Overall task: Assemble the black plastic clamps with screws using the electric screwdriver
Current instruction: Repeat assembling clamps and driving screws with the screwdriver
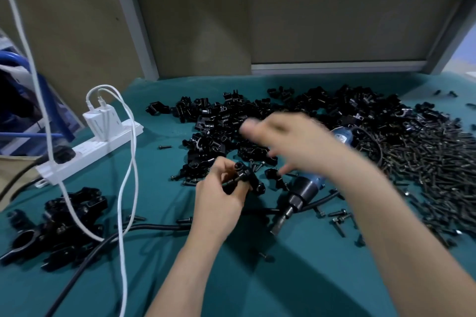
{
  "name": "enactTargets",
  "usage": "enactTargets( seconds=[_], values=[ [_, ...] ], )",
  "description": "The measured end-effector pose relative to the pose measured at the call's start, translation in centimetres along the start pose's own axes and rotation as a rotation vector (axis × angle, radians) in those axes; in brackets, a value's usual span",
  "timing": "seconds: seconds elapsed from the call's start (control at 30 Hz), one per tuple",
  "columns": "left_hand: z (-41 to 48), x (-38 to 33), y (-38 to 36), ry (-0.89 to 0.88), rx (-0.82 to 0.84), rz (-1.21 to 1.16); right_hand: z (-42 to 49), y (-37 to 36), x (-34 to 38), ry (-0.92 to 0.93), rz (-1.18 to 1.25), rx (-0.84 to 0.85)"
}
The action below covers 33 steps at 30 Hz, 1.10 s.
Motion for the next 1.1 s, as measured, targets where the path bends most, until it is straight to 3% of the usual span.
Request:
enactTargets(
  seconds=[0.07,0.1,0.23,0.3,0.4,0.53,0.83,0.97,1.1],
  values=[
    [0.0,-0.1,-0.1,0.040,0.020,-0.060,-0.7,-4.6,-0.5,0.135,-0.127,0.181],
    [0.0,-0.1,-0.3,0.062,0.052,-0.094,-1.0,-5.7,-1.2,0.201,-0.146,0.193],
    [-0.7,-1.2,-1.1,0.035,0.171,-0.201,-1.1,-3.6,-3.4,0.298,-0.041,-0.026],
    [-1.1,-1.8,-1.5,0.006,0.207,-0.237,-1.2,-3.0,-3.8,0.302,-0.123,-0.074],
    [-1.7,-2.7,-2.1,0.014,0.269,-0.339,-1.7,-3.3,-3.6,0.391,-0.357,-0.097],
    [-1.8,-2.9,-2.3,0.138,0.370,-0.505,-2.0,-3.2,-3.1,0.478,-0.396,-0.017],
    [-3.1,-3.1,-2.6,0.224,0.857,-0.632,-3.4,-2.6,-2.2,0.518,-0.394,0.173],
    [-4.6,-4.5,-2.8,0.250,1.062,-0.713,-5.7,-1.7,-0.3,0.609,-0.450,0.352],
    [-5.8,-6.8,-3.1,0.180,1.288,-0.849,-8.6,0.1,1.6,0.713,-0.459,0.379]
  ],
)
Point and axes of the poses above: each hand's wrist, its own z-axis towards the middle knuckle, its own y-axis out of the back of the hand, x = y × z, the point moved 5 cm from there along z, towards the middle knuckle, and after that the axes turned 11 degrees about z, right-handed, at the moved point
